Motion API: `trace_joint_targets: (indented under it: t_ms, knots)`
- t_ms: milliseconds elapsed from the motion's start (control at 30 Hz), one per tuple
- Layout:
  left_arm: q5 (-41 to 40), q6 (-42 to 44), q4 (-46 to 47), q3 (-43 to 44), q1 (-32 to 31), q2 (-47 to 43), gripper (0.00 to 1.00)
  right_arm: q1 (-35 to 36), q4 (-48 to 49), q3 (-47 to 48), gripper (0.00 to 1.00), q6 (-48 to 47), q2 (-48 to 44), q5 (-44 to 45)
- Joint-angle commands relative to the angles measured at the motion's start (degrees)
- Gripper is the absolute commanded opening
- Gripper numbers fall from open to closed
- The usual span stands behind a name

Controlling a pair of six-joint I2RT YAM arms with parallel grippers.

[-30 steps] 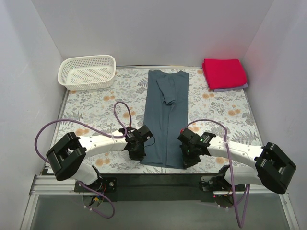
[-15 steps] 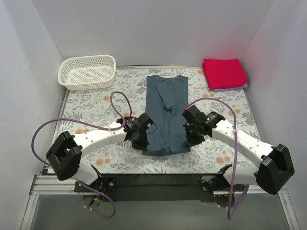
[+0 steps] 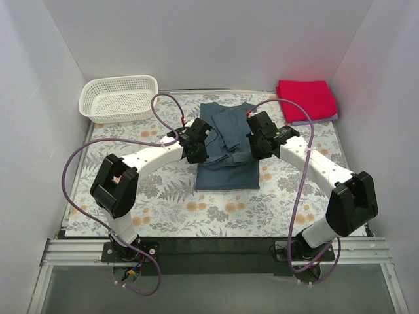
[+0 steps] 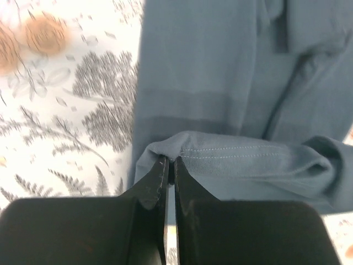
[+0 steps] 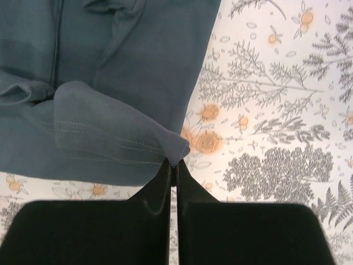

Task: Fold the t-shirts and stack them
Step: Fold the tshirt

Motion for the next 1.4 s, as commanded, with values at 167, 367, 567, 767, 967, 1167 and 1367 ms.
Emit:
trace_joint_targets:
  t_ms: [167,367,567,767,967,1167,1367]
  knots:
    - [-5.45,4.32,7.37,2.39,2.68,3.20,0.00,-4.25,12.07,1.27,0.01,-5.21,4.70,-1.33]
    - [-6.34,5.55,11.76,2.12,3.74,5.57,0.00,-5.57,16.20,0.39,0.01,-6.17,7.16,-1.59]
    - [-6.33,7.31,15.28,1.86,3.91,7.94,0.00,-6.71,19.19,-0.84,0.01,-7.05,9.45,-2.47]
    - [-7.38,8.01,17.92,1.33,4.00,8.83,0.00,-7.68,21.56,-3.39,0.01,-6.88,11.12,-2.82]
    - [-8.00,8.80,20.03,0.63,4.09,9.71,0.00,-8.47,23.06,-3.92,0.01,-6.61,14.20,-3.17]
    - [-8.70,8.63,20.47,-0.16,4.09,11.02,0.00,-8.56,23.76,-3.66,0.04,-6.61,16.22,-3.17]
    - [-9.50,8.72,20.38,-0.43,4.09,9.19,0.32,-8.56,22.97,-3.13,0.27,-5.74,14.47,-5.10]
